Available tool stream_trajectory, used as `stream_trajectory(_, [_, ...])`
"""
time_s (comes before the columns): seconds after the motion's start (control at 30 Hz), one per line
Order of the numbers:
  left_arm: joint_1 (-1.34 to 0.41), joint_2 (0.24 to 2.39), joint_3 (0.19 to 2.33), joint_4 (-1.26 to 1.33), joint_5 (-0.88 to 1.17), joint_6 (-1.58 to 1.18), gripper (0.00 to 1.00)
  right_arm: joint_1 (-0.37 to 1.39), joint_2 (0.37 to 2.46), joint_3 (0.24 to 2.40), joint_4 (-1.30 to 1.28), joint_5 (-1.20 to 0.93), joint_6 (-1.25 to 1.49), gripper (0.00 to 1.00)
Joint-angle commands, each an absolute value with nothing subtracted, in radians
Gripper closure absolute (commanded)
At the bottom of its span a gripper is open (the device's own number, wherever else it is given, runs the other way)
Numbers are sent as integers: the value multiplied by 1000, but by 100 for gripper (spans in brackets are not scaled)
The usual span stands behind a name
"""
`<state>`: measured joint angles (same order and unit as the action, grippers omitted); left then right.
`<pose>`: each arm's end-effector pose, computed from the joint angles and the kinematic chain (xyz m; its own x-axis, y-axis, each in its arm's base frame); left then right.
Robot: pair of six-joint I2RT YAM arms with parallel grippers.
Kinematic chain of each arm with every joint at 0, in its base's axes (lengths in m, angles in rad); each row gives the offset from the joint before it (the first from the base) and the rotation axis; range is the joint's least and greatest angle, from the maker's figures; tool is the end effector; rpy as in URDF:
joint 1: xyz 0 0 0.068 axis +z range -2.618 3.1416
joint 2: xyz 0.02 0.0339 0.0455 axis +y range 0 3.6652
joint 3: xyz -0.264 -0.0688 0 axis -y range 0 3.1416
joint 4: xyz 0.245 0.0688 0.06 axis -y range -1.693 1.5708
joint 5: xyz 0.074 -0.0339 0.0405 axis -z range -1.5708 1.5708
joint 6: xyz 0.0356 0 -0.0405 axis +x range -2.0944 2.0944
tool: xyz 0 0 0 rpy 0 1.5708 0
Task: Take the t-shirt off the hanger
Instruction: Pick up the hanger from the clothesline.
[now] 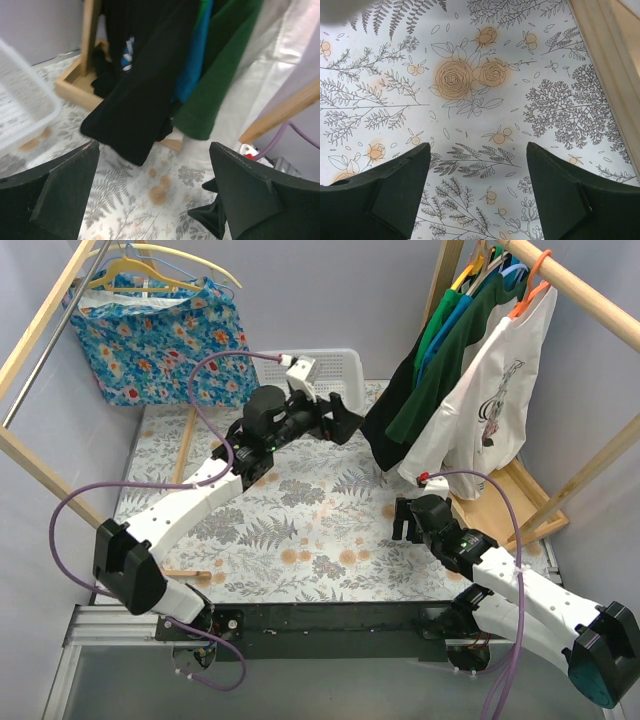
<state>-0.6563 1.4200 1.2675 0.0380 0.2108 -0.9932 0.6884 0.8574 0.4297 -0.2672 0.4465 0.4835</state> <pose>0.2646 -0.2132 0.3842 -0.6873 -0.5047 -0.5224 0.3399 0.4122 -0.8453 0.1461 0.1003 0.1982 -0.5851 0.0616 -0.8086 -0.0507 0.9924 0.1123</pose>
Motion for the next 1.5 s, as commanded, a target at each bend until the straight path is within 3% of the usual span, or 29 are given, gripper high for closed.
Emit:
stream_trajectory(0.0, [-738, 1496, 1425, 64, 290, -922, 8, 690, 831, 422, -235, 434, 511, 16])
stream_trajectory(0.17, [-834, 1520, 1512, 143, 302, -850, 14, 692, 842, 419, -238, 442, 511, 16])
stream_trajectory(0.4, [-903, 1575, 1632, 239, 400, -809, 14, 692, 870, 410, -230, 423, 512, 17])
stream_trajectory(0.57, [-926, 1736, 1829, 212, 448, -775, 14, 692, 888, 391, -221, 404, 522, 18])
stream_trajectory(0.8, [-939, 1969, 2080, 218, 428, -755, 22, 692, 873, 353, -199, 374, 535, 20])
stream_trajectory(1.13, [-954, 2189, 2322, 307, 348, -723, 26, 692, 856, 328, -192, 365, 529, 20])
stream_trajectory(1.47, [-1000, 2220, 2322, 400, 184, -614, 46, 692, 864, 333, -192, 370, 522, 20])
